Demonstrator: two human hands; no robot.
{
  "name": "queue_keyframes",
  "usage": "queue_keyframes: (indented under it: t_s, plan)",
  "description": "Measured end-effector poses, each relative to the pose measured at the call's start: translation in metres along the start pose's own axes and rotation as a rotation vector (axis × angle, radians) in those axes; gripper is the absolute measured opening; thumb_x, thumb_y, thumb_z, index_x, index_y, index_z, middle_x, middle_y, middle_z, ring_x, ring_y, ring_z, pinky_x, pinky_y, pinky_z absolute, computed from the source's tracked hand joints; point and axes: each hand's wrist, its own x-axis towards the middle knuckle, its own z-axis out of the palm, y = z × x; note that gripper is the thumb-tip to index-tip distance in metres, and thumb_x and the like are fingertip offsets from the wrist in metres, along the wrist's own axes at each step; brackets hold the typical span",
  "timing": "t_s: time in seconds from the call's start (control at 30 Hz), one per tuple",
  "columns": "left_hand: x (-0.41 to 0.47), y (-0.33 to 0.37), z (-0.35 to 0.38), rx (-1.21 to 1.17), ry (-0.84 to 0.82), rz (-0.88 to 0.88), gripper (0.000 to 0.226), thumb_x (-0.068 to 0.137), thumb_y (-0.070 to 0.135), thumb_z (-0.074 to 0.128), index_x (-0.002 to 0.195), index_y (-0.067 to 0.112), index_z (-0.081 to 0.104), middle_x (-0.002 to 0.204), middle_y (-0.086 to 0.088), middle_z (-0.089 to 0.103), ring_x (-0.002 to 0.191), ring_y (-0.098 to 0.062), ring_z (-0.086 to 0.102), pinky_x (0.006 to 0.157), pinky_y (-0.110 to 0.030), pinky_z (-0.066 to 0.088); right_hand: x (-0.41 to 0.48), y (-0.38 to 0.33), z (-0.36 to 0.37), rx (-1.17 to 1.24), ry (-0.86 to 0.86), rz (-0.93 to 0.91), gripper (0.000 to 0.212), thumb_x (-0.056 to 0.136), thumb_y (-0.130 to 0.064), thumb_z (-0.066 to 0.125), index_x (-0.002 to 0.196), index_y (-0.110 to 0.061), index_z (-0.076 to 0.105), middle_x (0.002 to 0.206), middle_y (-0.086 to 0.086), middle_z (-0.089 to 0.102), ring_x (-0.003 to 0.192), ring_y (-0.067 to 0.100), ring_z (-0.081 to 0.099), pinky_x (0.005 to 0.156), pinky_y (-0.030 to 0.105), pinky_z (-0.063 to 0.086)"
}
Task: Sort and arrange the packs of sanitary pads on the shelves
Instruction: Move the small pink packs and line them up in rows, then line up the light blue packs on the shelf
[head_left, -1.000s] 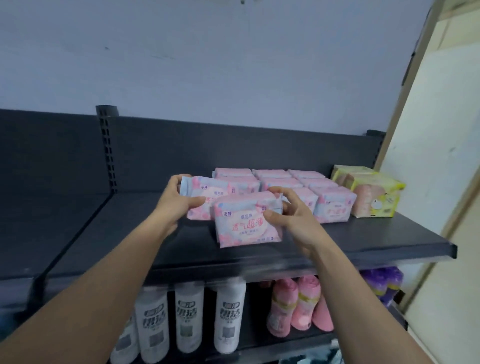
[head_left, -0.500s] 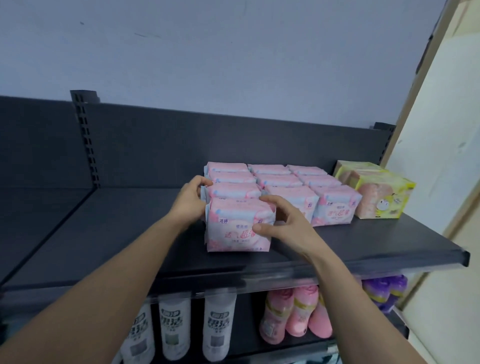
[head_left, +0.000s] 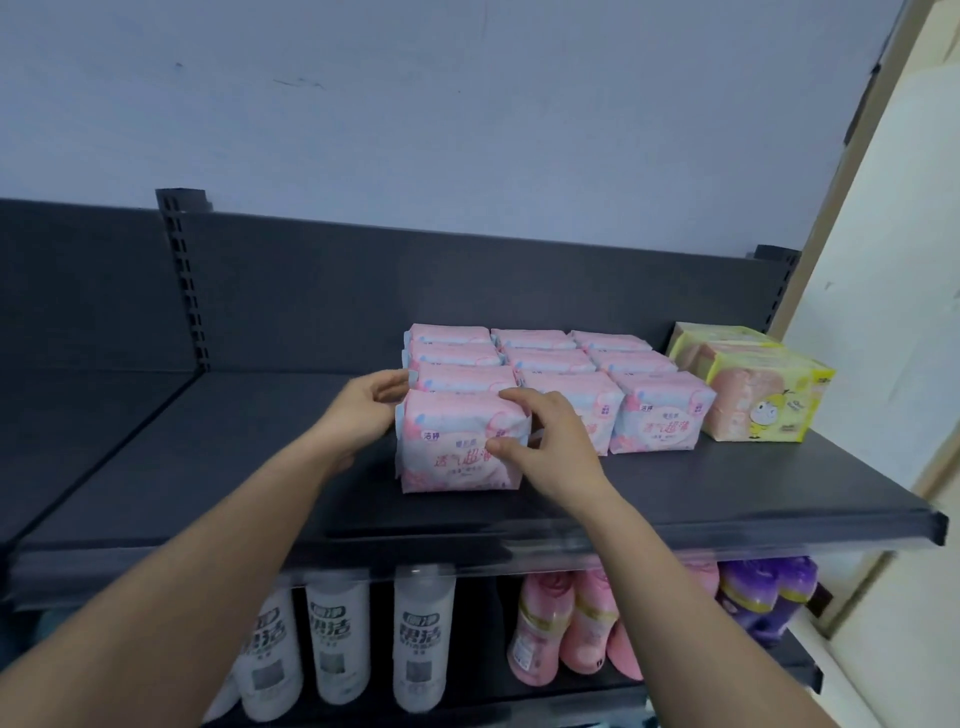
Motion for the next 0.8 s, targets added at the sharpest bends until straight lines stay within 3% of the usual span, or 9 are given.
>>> queue_keyframes:
  t_s: [0.13,0.2,0.3,0.4,0.57,0.67,0.73,0.8]
  plan:
    - [-0.025,0.007,-0.012,0.171,-0.33,0.0,0.087,0.066,-0.011,0.057,0.141,0.03,0.041,0.133,0.008,0.059,0.111,-0.007,0.056,0.089,-0.023,0.046,-0.004,0.0,0.0,-0.003,-0.004,-0.012,0.053,0.083,-0.026,0.074,0.132,-0.028,0.053,0.114,-0.003,0.046,0.102,0.012,0.05,0.094,0.028,0.044]
    - [-0.032,0.009,-0.01,0.276,-0.406,-0.014,0.088,0.064,-0.009,0.065,0.138,0.032,0.042,0.128,0.009,0.062,0.116,-0.008,0.056,0.1,-0.027,0.045,-0.005,-0.003,-0.002,-0.025,-0.027,-0.009,0.055,0.084,-0.028,0.072,0.134,-0.028,0.05,0.115,-0.004,0.045,0.099,0.012,0.049,0.095,0.029,0.044]
    - [-0.035,0.008,0.005,0.364,-0.271,-0.022,0.071,0.078,-0.009,0.066,0.136,0.025,0.044,0.123,0.006,0.063,0.115,-0.014,0.058,0.098,-0.028,0.047,-0.007,-0.008,-0.004,-0.088,-0.069,-0.008,0.058,0.087,-0.028,0.068,0.14,-0.027,0.044,0.121,-0.002,0.045,0.097,0.012,0.047,0.094,0.028,0.042]
    - [-0.035,0.004,0.012,0.379,-0.199,-0.05,0.07,0.08,-0.004,0.065,0.139,0.026,0.043,0.123,0.005,0.062,0.117,-0.016,0.057,0.104,-0.038,0.045,-0.007,-0.012,-0.007,-0.152,-0.119,-0.008,0.061,0.089,-0.027,0.064,0.144,-0.025,0.037,0.13,0.002,0.044,0.102,0.015,0.05,0.093,0.028,0.041]
    - [-0.05,0.004,0.011,0.557,-0.081,-0.037,0.061,0.082,0.013,0.072,0.135,0.028,0.047,0.127,0.007,0.061,0.119,-0.016,0.056,0.104,-0.036,0.043,-0.015,-0.019,-0.01,-0.313,-0.125,-0.036,0.07,0.088,-0.03,0.064,0.148,-0.021,0.031,0.146,0.006,0.031,0.129,0.024,0.041,0.104,0.035,0.039]
    - [-0.07,0.011,0.001,0.794,-0.015,-0.007,0.078,0.083,0.028,0.073,0.149,0.019,0.033,0.149,-0.001,0.044,0.134,-0.02,0.043,0.111,-0.033,0.035,-0.024,-0.034,-0.007,-0.419,-0.015,-0.155,0.064,0.089,-0.032,0.062,0.146,-0.018,0.036,0.152,0.01,0.027,0.139,0.027,0.027,0.111,0.038,0.03]
    - [-0.088,0.018,-0.01,0.931,0.041,-0.003,0.082,0.088,0.03,0.068,0.153,0.012,0.022,0.156,-0.005,0.031,0.141,-0.021,0.033,0.113,-0.029,0.029,-0.031,-0.047,0.0,-0.422,0.012,-0.237,0.062,0.089,-0.029,0.062,0.145,-0.018,0.038,0.15,0.011,0.031,0.138,0.028,0.028,0.11,0.04,0.029]
    - [-0.11,0.022,-0.025,1.031,0.095,-0.002,0.077,0.091,0.03,0.065,0.153,0.011,0.023,0.158,-0.006,0.027,0.143,-0.022,0.029,0.114,-0.03,0.027,-0.037,-0.059,0.011,-0.374,-0.02,-0.302,0.063,0.087,-0.027,0.063,0.145,-0.018,0.039,0.145,0.008,0.037,0.133,0.028,0.035,0.106,0.04,0.036]
